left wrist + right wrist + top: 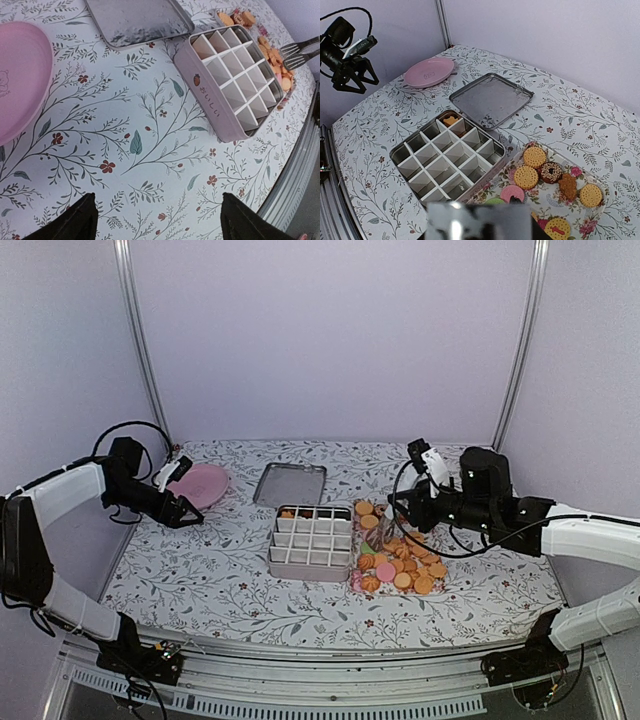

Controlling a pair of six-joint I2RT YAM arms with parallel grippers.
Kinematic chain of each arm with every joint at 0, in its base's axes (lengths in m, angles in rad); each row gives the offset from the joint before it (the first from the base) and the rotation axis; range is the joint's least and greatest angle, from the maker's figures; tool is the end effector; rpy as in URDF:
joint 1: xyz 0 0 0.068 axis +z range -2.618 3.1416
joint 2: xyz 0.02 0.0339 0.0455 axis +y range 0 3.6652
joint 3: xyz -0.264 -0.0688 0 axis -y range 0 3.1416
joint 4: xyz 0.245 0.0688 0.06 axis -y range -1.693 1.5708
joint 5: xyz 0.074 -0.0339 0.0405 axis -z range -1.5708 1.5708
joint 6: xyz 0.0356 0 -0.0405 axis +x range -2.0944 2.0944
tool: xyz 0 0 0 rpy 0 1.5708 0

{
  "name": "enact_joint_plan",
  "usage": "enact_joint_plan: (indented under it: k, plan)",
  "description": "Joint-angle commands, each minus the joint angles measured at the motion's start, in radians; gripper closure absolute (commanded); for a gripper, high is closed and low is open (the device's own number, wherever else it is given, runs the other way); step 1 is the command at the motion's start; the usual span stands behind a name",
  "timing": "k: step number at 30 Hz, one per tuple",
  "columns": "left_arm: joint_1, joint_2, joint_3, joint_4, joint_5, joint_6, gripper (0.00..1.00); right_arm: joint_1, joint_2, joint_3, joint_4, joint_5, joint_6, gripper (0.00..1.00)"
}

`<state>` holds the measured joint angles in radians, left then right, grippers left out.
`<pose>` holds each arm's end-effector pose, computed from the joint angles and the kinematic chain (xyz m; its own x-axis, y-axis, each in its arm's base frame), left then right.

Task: Pack the cookies
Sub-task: Pick up the fake cookies from the plate.

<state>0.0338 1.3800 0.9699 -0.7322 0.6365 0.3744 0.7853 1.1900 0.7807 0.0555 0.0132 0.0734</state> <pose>0.2618 -0.0123 0.2367 -0.7658 0.2684 -0.5844 0.5369 0.7671 -0.3512 0.1936 0.1929 0.2782 -0.2956 -0.1918 -0.9359 -0.6784 0.7319 0.0642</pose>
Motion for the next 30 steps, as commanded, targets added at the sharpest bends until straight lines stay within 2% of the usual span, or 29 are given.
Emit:
enact_joint_plan:
  k: [1,16,30]
  plan:
    - [0.008,-0.023,0.019,-0.017,0.008,0.002,0.15,0.001,-0.007,-0.017,0.046,-0.065,0.068,0.65]
    - [0.008,-0.032,0.021,-0.025,0.011,0.0,0.15,0.022,0.14,-0.004,0.093,-0.053,0.048,0.64]
    - [0.008,-0.03,0.013,-0.018,0.009,-0.005,0.15,0.102,0.211,0.041,0.101,0.037,0.001,0.65]
